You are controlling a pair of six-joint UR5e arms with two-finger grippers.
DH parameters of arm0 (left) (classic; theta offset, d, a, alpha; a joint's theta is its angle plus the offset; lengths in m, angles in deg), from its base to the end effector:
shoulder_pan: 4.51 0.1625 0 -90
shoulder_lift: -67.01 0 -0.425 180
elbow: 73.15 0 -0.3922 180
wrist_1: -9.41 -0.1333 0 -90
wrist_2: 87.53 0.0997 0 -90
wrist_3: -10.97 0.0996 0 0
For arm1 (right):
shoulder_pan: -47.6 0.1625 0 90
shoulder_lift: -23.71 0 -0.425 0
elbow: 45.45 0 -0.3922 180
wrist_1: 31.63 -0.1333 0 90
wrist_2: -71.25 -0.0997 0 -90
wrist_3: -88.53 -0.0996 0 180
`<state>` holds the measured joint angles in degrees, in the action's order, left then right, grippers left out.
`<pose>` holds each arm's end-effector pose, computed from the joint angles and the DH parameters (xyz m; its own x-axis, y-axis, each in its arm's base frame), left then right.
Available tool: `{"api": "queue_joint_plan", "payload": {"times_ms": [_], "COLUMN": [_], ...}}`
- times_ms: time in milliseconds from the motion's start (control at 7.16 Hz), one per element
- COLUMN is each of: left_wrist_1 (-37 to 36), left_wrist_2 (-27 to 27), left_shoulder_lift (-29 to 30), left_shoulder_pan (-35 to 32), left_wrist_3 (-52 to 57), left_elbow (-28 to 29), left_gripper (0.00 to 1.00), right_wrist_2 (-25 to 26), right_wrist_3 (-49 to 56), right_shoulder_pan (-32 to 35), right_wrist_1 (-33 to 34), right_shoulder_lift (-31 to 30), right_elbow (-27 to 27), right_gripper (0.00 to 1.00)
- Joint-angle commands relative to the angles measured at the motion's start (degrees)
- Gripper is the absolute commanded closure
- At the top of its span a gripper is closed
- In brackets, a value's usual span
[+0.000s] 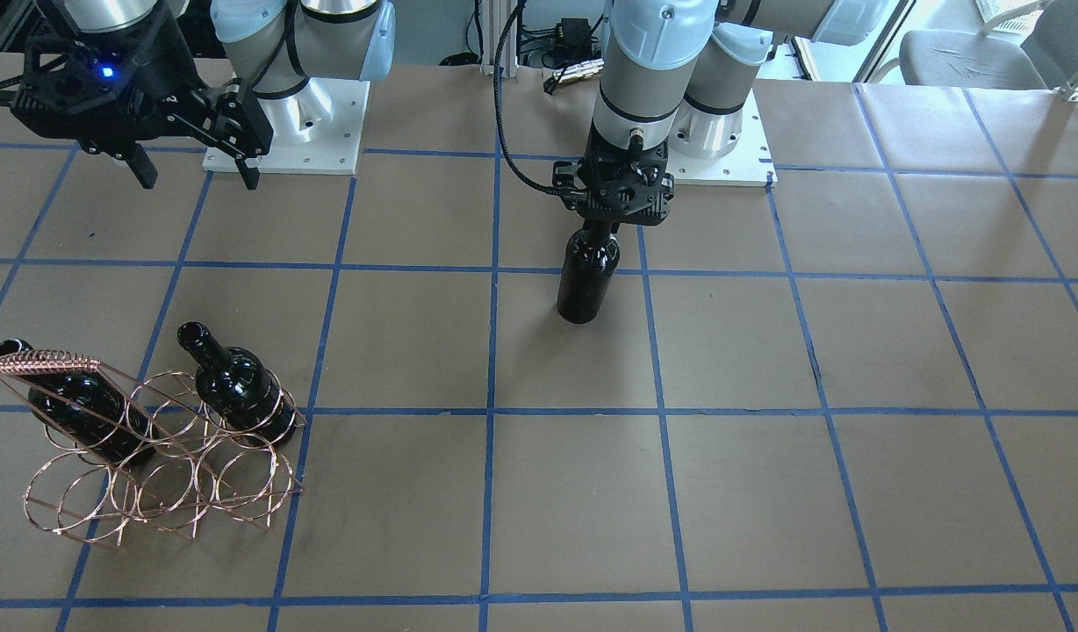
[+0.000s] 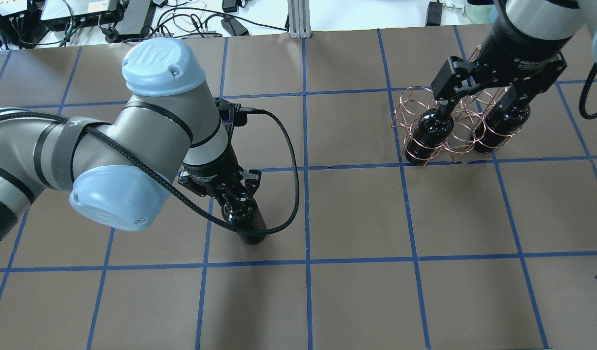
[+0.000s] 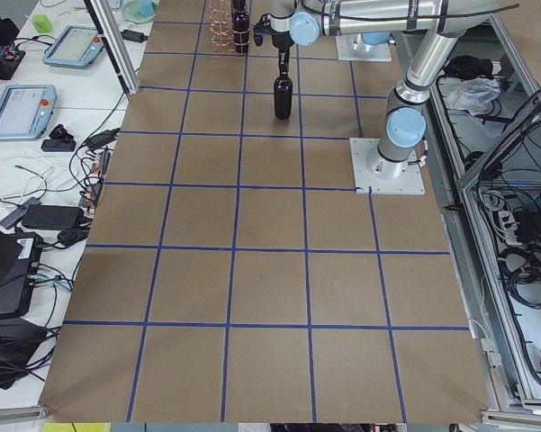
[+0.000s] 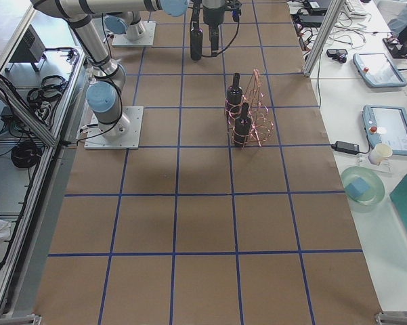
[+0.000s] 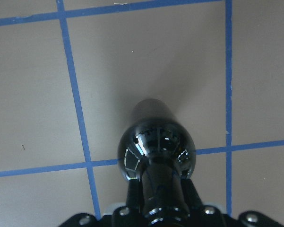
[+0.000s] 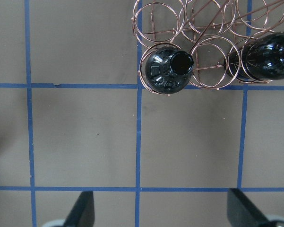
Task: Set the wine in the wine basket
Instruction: 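Lower the bottle upright onto the table and open the left gripper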
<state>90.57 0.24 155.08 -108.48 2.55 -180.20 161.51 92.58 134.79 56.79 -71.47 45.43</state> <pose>-0.2424 -0.4060 0.3751 -0.9954 0.0933 0.0222 0.0952 0.9889 0.1139 0.1103 -0.4630 0.5204 -0.9997 -0.0213 0.0079 -0.0217 0.9987 -0.0470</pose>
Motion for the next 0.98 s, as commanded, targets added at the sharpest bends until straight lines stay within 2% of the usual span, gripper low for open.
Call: {"api": "queue_joint_plan", "payload": {"times_ms": [0, 140, 279, 419, 838], "left_wrist_1": [1.80, 3.29, 3.39, 2.61, 3.65], "left_wrist_2": [-0.50, -0.50, -0.68, -0.51, 0.37], "left_shoulder_lift": [0.26, 0.35, 0.35, 0.35, 0.96], "left_shoulder_pan": [0.00, 0.00, 0.00, 0.08, 3.49], "left_wrist_3": [0.16, -0.10, -0.19, -0.27, 0.87], "left_elbow": [-0.09, 0.00, 0.52, 1.75, 12.28], "left_gripper": [1.00, 0.38, 0.14, 0.00, 0.00], "right_wrist_2": [0.00, 0.00, 0.09, 0.00, -0.26], "right_wrist_3": [0.00, 0.00, 0.00, 0.00, -0.09], "right_shoulder_pan": [0.00, 0.00, 0.00, 0.00, 0.09], "right_wrist_1": [-0.09, 0.00, 0.00, -0.09, 0.61], "right_shoulder_lift": [-0.09, -0.09, -0.18, -0.26, -0.79], "right_elbow": [0.00, 0.18, 0.27, 0.27, 0.18], "right_gripper": [0.00, 0.00, 0.00, 0.00, 0.00]}}
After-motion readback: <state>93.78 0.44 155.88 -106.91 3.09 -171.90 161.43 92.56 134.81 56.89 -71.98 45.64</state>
